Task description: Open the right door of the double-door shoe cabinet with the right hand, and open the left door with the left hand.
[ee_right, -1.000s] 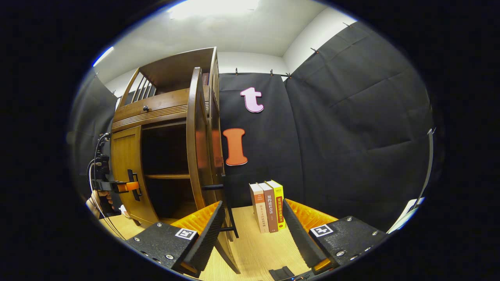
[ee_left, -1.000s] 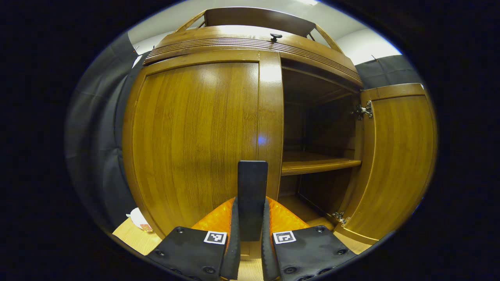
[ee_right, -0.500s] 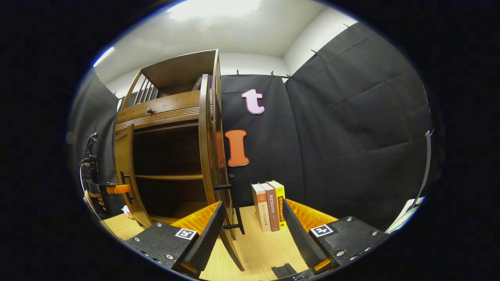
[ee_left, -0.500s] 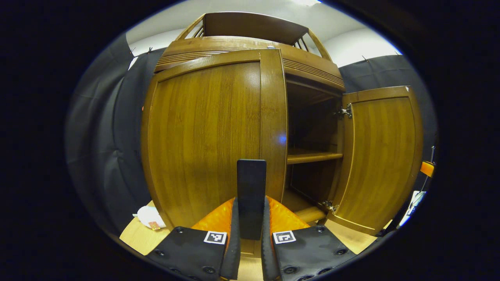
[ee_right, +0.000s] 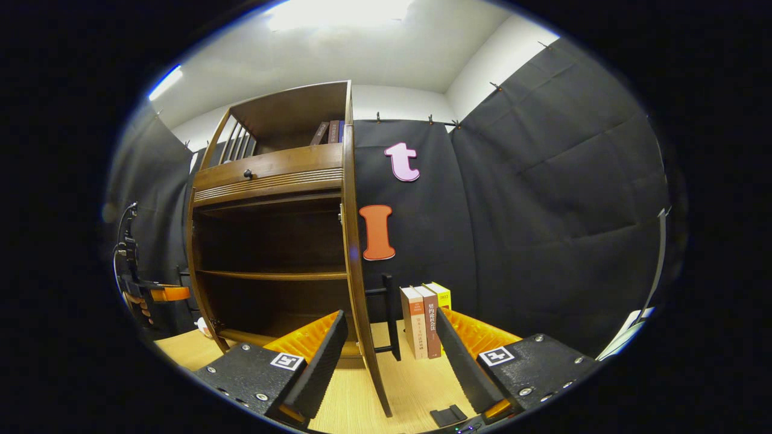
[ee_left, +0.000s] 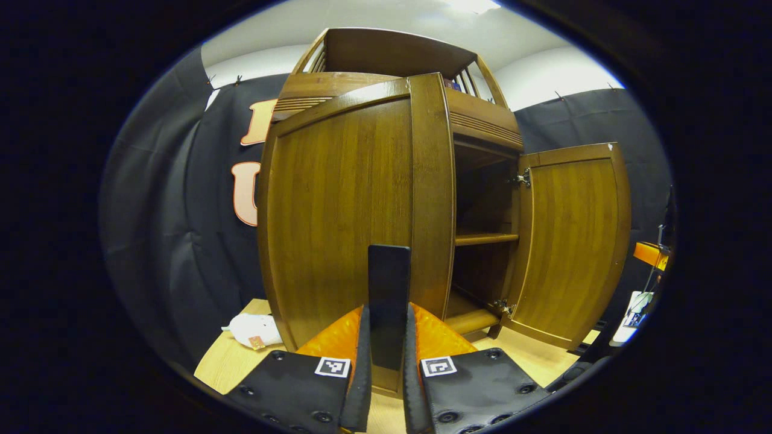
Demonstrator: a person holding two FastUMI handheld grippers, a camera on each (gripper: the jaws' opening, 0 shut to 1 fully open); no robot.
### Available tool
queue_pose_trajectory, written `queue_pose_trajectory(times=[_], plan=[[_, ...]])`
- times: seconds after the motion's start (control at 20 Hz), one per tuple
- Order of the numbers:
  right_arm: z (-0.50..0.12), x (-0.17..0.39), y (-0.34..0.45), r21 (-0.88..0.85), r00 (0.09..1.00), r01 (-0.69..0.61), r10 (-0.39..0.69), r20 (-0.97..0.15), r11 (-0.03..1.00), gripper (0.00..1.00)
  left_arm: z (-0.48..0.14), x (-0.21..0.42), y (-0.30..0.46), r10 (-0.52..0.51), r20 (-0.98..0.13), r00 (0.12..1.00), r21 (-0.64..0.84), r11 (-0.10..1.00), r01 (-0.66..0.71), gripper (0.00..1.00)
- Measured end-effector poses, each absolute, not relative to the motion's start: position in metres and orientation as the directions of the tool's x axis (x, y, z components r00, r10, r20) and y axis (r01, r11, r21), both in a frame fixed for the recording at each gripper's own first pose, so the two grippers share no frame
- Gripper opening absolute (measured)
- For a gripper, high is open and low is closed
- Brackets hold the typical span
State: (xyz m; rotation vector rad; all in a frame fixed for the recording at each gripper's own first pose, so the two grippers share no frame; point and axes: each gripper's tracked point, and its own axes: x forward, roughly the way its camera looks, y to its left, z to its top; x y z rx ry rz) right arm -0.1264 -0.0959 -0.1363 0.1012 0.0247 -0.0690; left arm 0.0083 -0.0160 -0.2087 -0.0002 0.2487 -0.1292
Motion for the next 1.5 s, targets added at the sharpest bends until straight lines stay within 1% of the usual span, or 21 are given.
queue_pose_trajectory(times=[0.05, 0.1, 0.15, 0.3, 0.35, 0.45, 0.5, 0.55, 0.6, 0.7, 0.75, 0.8, 0.85, 0.9, 1.2, 1.25, 1.3, 1.35, 1.5], plan=[[-0.135, -0.127, -0.092, 0.097, 0.998, 0.065, -0.063, -0.027, 0.993, 0.96, -0.207, 0.003, -0.012, -0.125, -0.244, 0.962, -0.015, 0.992, 0.125, 0.29], [-0.135, -0.127, -0.089, 0.097, 0.998, 0.062, -0.060, -0.025, 0.993, 0.90, -0.205, -0.002, -0.008, -0.121, -0.244, 0.962, -0.018, 0.993, 0.120, 0.29], [-0.133, -0.128, -0.086, 0.098, 0.998, 0.057, -0.056, -0.022, 0.993, 0.90, -0.203, -0.006, -0.004, -0.116, -0.243, 0.963, -0.021, 0.993, 0.115, 0.29], [-0.132, -0.127, -0.075, 0.105, 0.999, 0.042, -0.041, -0.019, 0.994, 0.90, -0.199, -0.016, 0.008, -0.101, -0.243, 0.965, -0.018, 0.995, 0.100, 0.28], [-0.132, -0.127, -0.072, 0.105, 0.999, 0.037, -0.036, -0.019, 0.994, 0.96, -0.198, -0.021, 0.012, -0.090, -0.245, 0.965, -0.013, 0.996, 0.090, 0.26], [-0.132, -0.125, -0.065, 0.103, 0.999, 0.030, -0.028, -0.017, 0.994, 0.96, -0.197, -0.026, 0.020, -0.078, -0.240, 0.968, 0.006, 0.997, 0.081, 0.24], [-0.132, -0.125, -0.062, 0.104, 1.000, 0.026, -0.025, -0.017, 0.994, 0.96, -0.195, -0.029, 0.024, -0.076, -0.236, 0.969, 0.007, 0.997, 0.080, 0.25], [-0.133, -0.126, -0.058, 0.107, 1.000, 0.022, -0.020, -0.017, 0.994, 0.90, -0.192, -0.032, 0.028, -0.074, -0.233, 0.970, 0.000, 0.997, 0.076, 0.25], [-0.133, -0.126, -0.056, 0.110, 1.000, 0.018, -0.016, -0.018, 0.994, 0.96, -0.193, -0.036, 0.033, -0.067, -0.236, 0.969, -0.004, 0.998, 0.068, 0.22], [-0.134, -0.125, -0.050, 0.110, 1.000, 0.009, -0.007, -0.018, 0.994, 0.96, -0.191, -0.042, 0.042, -0.060, -0.235, 0.970, 0.014, 0.998, 0.065, 0.14], [-0.134, -0.125, -0.046, 0.110, 1.000, 0.005, -0.003, -0.018, 0.994, 0.96, -0.189, -0.045, 0.047, -0.055, -0.231, 0.971, 0.020, 0.998, 0.062, 0.14], [-0.135, -0.124, -0.043, 0.109, 1.000, 0.001, 0.001, -0.019, 0.994, 0.90, -0.188, -0.046, 0.051, -0.050, -0.232, 0.971, 0.024, 0.998, 0.057, 0.14], [-0.134, -0.124, -0.040, 0.109, 1.000, -0.002, 0.004, -0.019, 0.994, 0.90, -0.187, -0.048, 0.055, -0.047, -0.232, 0.972, 0.024, 0.998, 0.054, 0.16], [-0.135, -0.125, -0.038, 0.109, 1.000, -0.006, 0.008, -0.020, 0.994, 0.90, -0.187, -0.049, 0.058, -0.046, -0.235, 0.971, 0.023, 0.998, 0.053, 0.14], [-0.130, -0.127, -0.026, 0.106, 1.000, -0.018, 0.020, -0.014, 0.994, 0.90, -0.185, -0.058, 0.078, -0.030, -0.233, 0.972, 0.026, 0.999, 0.037, 0.16], [-0.131, -0.128, -0.025, 0.105, 1.000, -0.020, 0.021, -0.013, 0.994, 0.90, -0.184, -0.059, 0.082, -0.025, -0.231, 0.973, 0.027, 0.999, 0.032, 0.14], [-0.131, -0.127, -0.024, 0.104, 1.000, -0.022, 0.023, -0.013, 0.994, 0.90, -0.185, -0.061, 0.086, -0.020, -0.231, 0.973, 0.027, 0.999, 0.027, 0.16], [-0.132, -0.127, -0.022, 0.103, 1.000, -0.024, 0.026, -0.014, 0.994, 0.90, -0.186, -0.061, 0.090, -0.013, -0.232, 0.973, 0.027, 0.999, 0.020, 0.14], [-0.133, -0.124, -0.015, 0.103, 0.999, -0.034, 0.036, -0.021, 0.994, 0.90, -0.188, -0.065, 0.105, 0.010, -0.243, 0.970, 0.032, 0.999, -0.003, 0.14]])
